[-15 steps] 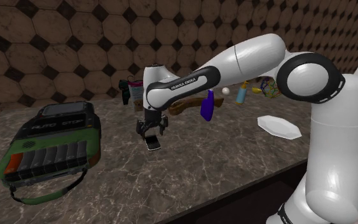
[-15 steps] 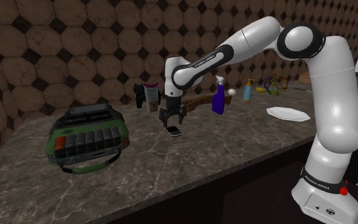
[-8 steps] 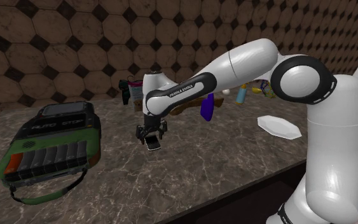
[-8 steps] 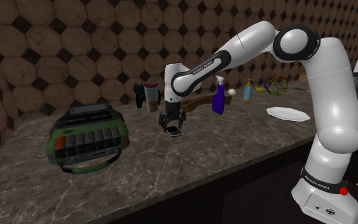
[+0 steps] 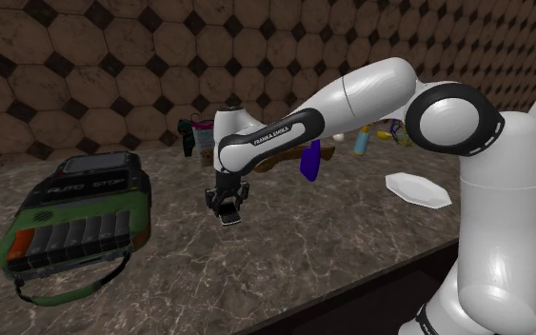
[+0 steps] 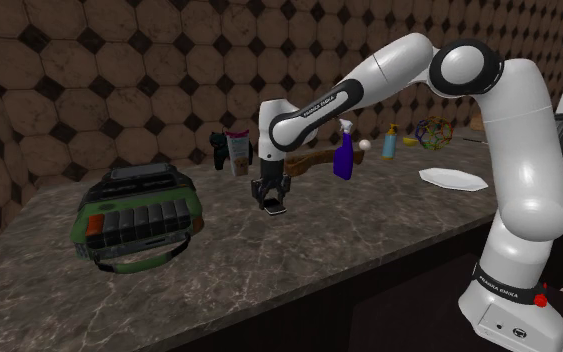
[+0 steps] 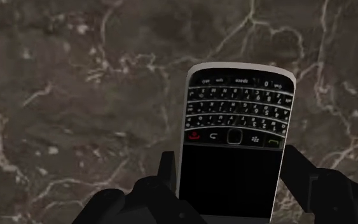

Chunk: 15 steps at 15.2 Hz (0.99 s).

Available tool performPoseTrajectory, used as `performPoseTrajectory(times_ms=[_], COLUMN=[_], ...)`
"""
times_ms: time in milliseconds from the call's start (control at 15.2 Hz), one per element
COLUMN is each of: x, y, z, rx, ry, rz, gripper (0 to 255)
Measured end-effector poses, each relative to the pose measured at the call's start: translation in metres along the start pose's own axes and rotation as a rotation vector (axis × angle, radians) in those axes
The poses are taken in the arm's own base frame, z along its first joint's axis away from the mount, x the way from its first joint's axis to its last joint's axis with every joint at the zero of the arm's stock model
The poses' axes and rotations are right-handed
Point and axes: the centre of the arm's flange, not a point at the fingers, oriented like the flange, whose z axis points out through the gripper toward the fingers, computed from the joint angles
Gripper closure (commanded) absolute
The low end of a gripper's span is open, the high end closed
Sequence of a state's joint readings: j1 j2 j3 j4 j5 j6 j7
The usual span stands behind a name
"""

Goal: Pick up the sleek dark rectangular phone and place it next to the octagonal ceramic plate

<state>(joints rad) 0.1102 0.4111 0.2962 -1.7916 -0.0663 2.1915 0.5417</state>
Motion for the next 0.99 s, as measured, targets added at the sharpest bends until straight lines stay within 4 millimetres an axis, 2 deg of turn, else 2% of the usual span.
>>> performPoseTrajectory(times_ms=[528,990], x=[0.0,-0.001], y=[0.0,-0.003], z=[-0.002,-0.035], rx=[0.0,0.0], ry=[-0.001,-0.002], rz=[0.0,0.0], gripper=[255,255])
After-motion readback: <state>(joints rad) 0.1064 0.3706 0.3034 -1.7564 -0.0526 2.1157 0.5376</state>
